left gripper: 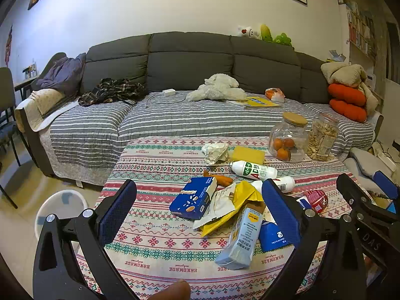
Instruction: Collect trash
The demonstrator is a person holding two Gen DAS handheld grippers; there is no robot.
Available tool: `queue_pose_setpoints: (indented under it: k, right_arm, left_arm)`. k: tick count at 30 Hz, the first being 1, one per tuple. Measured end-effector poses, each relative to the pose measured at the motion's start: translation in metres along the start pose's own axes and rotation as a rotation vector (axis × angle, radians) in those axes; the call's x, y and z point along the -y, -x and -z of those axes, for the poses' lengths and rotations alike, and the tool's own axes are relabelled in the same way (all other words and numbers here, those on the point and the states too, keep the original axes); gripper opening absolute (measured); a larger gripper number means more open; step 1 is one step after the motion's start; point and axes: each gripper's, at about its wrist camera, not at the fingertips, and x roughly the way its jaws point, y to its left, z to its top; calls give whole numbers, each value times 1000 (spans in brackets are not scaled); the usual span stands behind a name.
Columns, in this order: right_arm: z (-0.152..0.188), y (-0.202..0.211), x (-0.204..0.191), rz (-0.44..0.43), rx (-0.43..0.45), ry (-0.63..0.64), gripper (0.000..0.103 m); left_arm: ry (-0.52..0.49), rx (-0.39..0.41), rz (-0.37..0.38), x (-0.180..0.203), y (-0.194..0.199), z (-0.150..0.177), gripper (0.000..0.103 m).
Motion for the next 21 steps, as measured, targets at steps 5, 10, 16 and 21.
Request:
queue_pose_setpoints:
  k: [5, 10, 16, 21]
  right_arm:
    - [1, 0, 0, 0, -3, -3, 98]
    - [0, 0, 2, 0, -4, -8, 98]
    - [1, 0, 2, 0, -5, -7, 98]
    - [1, 0, 2, 0, -5, -6, 98]
  left_arm:
    - [1, 1, 1, 0, 0, 1, 96]
    - [1, 1, 1, -1, 0, 1, 96]
    - [1, 1, 1, -1, 0, 2, 96]
    - [6, -6, -3, -4, -2, 3, 96]
